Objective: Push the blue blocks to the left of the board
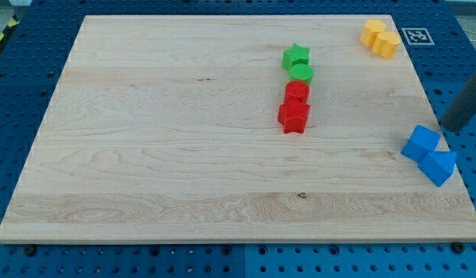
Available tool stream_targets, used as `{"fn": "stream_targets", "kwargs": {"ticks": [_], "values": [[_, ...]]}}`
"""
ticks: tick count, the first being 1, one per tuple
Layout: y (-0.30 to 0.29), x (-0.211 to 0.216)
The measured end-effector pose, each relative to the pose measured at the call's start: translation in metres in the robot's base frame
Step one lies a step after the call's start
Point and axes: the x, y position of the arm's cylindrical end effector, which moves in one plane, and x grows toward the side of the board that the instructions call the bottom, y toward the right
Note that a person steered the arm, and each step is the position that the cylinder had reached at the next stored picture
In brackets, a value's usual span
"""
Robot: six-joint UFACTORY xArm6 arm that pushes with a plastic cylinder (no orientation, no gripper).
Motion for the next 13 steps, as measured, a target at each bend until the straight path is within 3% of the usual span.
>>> {"fn": "stream_targets", "kwargs": {"ticks": [2, 5, 7, 9, 10, 12, 13], "values": [[0.0, 0.051], [0.0, 0.074], [-0.001, 0.075], [-0.065, 0.073], [-0.068, 0.072], [-0.036, 0.078], [-0.006, 0.058]]}}
